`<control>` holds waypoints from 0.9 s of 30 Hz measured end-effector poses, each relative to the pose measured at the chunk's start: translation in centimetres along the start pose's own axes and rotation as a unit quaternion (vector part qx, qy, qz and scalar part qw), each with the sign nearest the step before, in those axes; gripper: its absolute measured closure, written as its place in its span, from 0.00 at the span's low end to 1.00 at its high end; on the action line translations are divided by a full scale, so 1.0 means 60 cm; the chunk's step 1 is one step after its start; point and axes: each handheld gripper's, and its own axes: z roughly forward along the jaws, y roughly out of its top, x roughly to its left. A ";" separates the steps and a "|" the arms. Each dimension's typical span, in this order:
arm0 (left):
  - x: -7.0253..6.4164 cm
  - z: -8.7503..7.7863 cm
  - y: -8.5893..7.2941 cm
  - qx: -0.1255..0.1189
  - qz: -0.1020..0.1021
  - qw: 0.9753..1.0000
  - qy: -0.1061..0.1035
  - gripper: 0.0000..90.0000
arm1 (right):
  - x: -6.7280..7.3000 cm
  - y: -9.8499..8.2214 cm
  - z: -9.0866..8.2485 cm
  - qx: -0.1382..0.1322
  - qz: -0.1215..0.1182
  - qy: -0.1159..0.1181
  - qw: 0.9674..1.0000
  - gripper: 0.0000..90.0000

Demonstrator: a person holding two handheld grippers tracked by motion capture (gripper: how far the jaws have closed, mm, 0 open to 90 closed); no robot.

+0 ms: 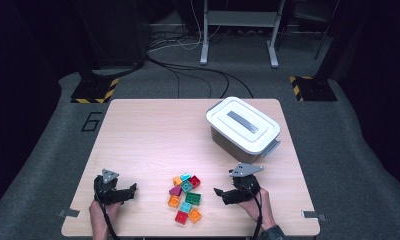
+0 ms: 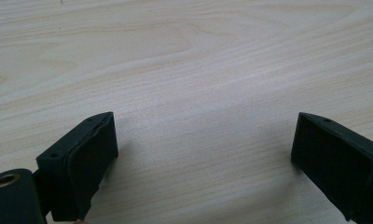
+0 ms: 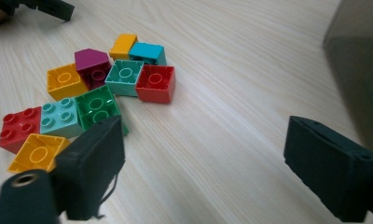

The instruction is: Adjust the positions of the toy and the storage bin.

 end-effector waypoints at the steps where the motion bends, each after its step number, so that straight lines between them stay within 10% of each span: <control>1: 0.000 0.000 0.000 0.000 0.001 1.000 0.000 0.07 | -0.003 0.003 -0.008 0.002 0.004 -0.004 1.000 0.10; 27: -0.001 0.001 0.000 -0.002 -0.002 1.000 -0.001 0.08 | -0.116 0.112 -0.100 -0.030 -0.004 -0.085 0.996 0.04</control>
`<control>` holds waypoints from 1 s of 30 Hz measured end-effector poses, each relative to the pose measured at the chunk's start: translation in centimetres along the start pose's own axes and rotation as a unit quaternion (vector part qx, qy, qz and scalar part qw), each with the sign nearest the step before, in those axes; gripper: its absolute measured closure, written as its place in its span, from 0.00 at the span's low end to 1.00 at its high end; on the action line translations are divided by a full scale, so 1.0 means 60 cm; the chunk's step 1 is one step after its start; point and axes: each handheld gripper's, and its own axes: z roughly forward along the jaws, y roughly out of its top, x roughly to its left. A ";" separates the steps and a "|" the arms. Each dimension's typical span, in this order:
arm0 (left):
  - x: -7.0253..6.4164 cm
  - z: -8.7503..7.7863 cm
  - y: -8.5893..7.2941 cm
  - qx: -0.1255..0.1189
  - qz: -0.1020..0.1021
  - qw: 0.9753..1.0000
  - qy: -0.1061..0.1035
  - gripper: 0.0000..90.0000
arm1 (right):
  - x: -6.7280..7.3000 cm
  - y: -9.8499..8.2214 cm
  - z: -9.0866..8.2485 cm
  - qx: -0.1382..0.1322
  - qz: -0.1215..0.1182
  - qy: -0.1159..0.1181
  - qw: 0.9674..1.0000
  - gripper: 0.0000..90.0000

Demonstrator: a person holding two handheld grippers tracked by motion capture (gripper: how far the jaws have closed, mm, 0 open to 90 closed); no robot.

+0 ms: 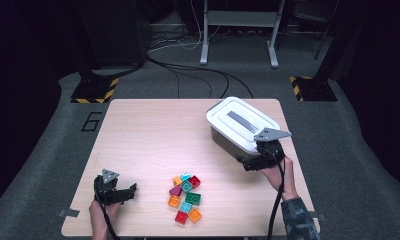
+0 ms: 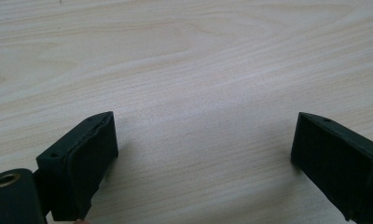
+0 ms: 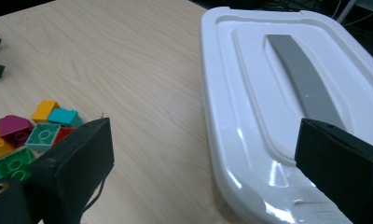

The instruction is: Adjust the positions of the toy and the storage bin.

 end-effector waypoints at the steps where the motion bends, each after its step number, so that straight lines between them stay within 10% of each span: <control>1: 0.000 0.000 0.000 0.000 0.001 1.000 0.000 0.08 | -0.005 0.003 0.001 0.000 -0.002 -0.002 1.000 0.04; 20: 0.000 0.000 0.000 0.000 0.001 1.000 0.000 0.08 | -0.102 0.047 0.068 0.057 0.018 -0.019 0.998 0.00; 30: 0.001 0.000 0.000 -0.001 0.001 1.000 0.000 0.08 | -0.124 0.063 0.091 0.065 0.017 -0.038 0.997 0.51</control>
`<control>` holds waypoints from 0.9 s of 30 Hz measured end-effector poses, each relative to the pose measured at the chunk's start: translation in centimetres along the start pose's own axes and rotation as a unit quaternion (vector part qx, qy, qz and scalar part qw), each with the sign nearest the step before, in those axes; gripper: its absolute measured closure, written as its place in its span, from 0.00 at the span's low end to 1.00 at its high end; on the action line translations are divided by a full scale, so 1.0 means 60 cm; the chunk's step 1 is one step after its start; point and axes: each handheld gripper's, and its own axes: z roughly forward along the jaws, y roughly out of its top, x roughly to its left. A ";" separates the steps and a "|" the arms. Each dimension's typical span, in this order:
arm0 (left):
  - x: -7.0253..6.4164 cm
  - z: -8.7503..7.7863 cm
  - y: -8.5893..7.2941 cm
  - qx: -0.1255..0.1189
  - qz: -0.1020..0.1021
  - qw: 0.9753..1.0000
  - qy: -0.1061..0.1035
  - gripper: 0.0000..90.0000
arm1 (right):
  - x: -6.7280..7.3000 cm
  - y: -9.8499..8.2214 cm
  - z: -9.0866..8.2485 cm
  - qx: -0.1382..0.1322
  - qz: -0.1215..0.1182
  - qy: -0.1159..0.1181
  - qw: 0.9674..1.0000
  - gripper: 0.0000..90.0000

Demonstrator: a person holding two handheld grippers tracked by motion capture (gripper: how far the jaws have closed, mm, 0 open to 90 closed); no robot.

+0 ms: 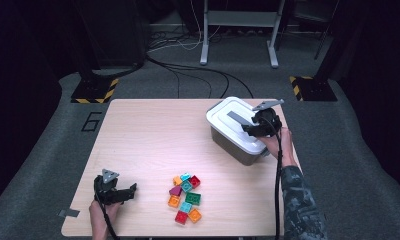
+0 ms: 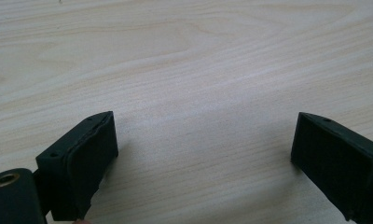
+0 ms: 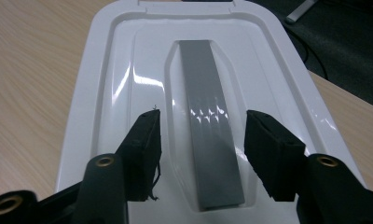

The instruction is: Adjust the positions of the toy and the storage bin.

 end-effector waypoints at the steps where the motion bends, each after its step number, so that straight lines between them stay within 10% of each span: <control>1: 0.000 0.000 0.000 0.000 0.000 1.000 0.000 0.08 | -0.003 0.004 0.005 0.001 0.000 -0.004 1.000 0.56; 27: 0.000 0.000 0.000 -0.003 -0.004 1.000 0.002 0.08 | -0.010 0.019 0.032 0.030 0.037 0.021 0.999 0.74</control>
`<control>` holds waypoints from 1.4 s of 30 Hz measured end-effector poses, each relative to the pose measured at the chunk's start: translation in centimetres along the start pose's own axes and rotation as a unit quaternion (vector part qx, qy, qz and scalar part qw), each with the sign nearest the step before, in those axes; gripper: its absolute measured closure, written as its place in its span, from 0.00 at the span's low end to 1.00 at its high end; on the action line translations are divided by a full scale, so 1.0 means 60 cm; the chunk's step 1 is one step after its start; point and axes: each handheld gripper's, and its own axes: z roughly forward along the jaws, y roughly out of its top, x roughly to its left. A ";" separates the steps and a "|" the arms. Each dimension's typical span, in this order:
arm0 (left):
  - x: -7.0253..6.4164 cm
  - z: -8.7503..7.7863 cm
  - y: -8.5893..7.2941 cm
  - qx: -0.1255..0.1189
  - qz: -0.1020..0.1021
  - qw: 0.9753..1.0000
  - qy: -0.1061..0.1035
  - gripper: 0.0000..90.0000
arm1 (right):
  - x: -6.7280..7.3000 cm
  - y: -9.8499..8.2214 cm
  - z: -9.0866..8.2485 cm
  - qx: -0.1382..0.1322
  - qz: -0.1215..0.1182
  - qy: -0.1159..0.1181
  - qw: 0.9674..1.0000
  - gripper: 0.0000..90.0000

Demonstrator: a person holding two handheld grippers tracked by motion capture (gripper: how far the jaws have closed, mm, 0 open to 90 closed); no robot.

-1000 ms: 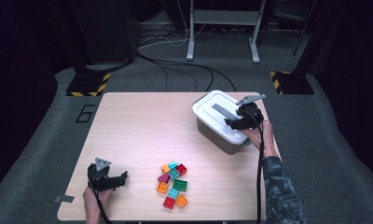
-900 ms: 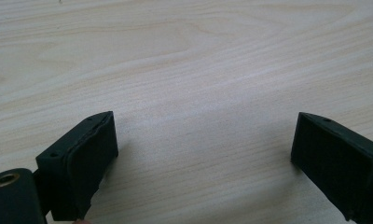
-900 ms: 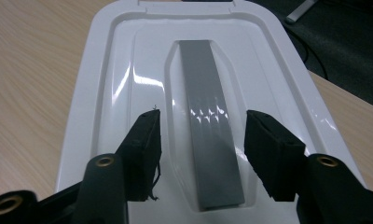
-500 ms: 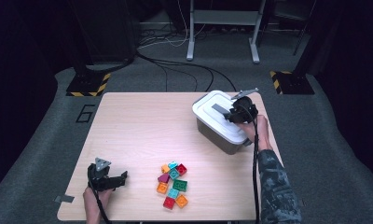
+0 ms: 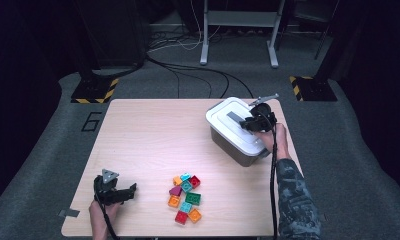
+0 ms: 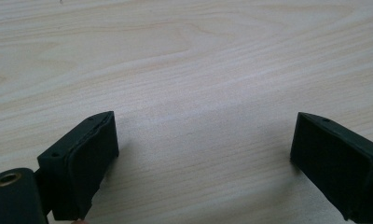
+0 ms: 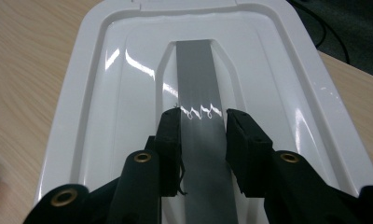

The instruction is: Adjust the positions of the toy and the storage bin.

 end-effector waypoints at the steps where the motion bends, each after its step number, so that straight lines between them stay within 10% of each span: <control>1: 0.000 0.000 0.000 0.000 0.000 1.000 0.000 0.08 | 0.001 0.000 0.000 -0.002 0.001 -0.002 1.000 0.74; 42: -0.001 0.000 0.000 0.002 -0.001 1.000 -0.001 0.08 | 0.049 0.000 0.003 -0.008 0.032 0.003 0.999 0.74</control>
